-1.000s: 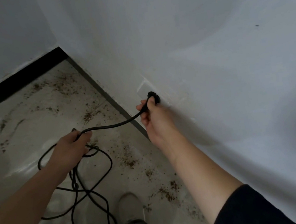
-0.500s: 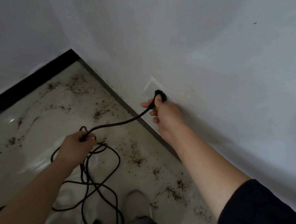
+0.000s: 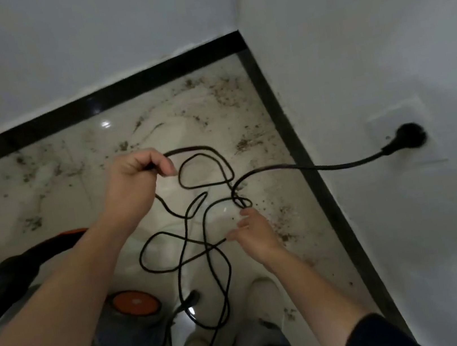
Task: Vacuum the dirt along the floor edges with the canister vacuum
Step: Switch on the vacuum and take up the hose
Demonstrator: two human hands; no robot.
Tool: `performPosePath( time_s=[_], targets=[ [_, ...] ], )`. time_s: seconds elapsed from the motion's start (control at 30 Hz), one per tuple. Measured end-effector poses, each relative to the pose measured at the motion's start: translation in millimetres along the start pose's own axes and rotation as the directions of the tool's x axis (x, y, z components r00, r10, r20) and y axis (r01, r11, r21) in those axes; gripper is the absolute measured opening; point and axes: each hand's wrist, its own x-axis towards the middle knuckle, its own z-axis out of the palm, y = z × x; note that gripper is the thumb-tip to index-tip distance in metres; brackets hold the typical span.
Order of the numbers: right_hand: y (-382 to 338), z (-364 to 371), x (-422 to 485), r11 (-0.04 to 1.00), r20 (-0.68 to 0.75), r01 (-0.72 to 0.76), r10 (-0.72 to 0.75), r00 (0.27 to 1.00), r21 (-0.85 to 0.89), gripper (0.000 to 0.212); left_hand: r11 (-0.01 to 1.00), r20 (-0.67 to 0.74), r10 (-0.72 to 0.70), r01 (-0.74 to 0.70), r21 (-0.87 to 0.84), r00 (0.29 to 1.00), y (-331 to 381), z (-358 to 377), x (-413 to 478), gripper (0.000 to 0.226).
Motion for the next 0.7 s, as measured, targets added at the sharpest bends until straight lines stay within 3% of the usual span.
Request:
performPosePath(
  time_s=[0.07, 0.17, 0.23, 0.33, 0.4, 0.5, 0.53, 0.6, 0.67, 0.7],
  targets=[
    [0, 14, 28, 0.999, -0.181, 0.045, -0.040, 0.983, 0.025, 0.061, 1.000, -0.072, -0.011, 0.009, -0.024, 0.997, -20, -9, 9, 0.060],
    [-1, 13, 71, 0.993, -0.367, 0.092, -0.059, 0.928, 0.072, 0.056, 0.969, -0.175, -0.067, 0.106, 0.224, 0.982, -71, -5, 23, 0.032],
    [8, 8, 97, 0.996, -0.358, 0.075, -0.087, 0.930, -0.047, 0.056, 0.867, -0.222, -0.307, 0.368, 0.337, 0.926, -116, 7, 24, 0.043],
    [27, -4, 131, 0.943, -0.266, 0.054, -0.147, 0.953, -0.327, 0.048, 0.686, -0.156, -0.630, 0.640, 0.347, 0.760, -174, 43, 12, 0.059],
    [39, -8, 149, 0.924, -0.227, 0.053, -0.148, 0.963, -0.378, 0.048, 0.596, -0.057, -0.723, 0.663, 0.452, 0.689, -210, 68, 3, 0.072],
    [55, -8, 170, 0.907, -0.249, 0.016, -0.133, 0.959, -0.422, 0.049, 0.606, -0.056, -0.720, 0.666, 0.435, 0.692, -238, 95, 0, 0.063],
    [56, -8, 175, 0.922, -0.250, 0.010, -0.116, 0.961, -0.387, 0.042, 0.622, -0.087, -0.703, 0.669, 0.406, 0.706, -244, 99, 2, 0.050],
    [52, -5, 174, 0.993, -0.211, -0.017, -0.007, 0.978, -0.114, 0.036, 0.665, -0.122, -0.658, 0.649, 0.370, 0.743, -249, 99, 6, 0.026],
    [46, -1, 168, 0.988, -0.160, -0.061, 0.083, 0.984, 0.142, 0.035, 0.731, -0.122, -0.595, 0.598, 0.329, 0.794, -249, 91, 7, 0.030],
    [43, -1, 159, 0.981, -0.164, -0.068, 0.099, 0.981, 0.184, 0.033, 0.762, -0.154, -0.573, 0.592, 0.261, 0.805, -244, 85, 4, 0.034]
  ],
)
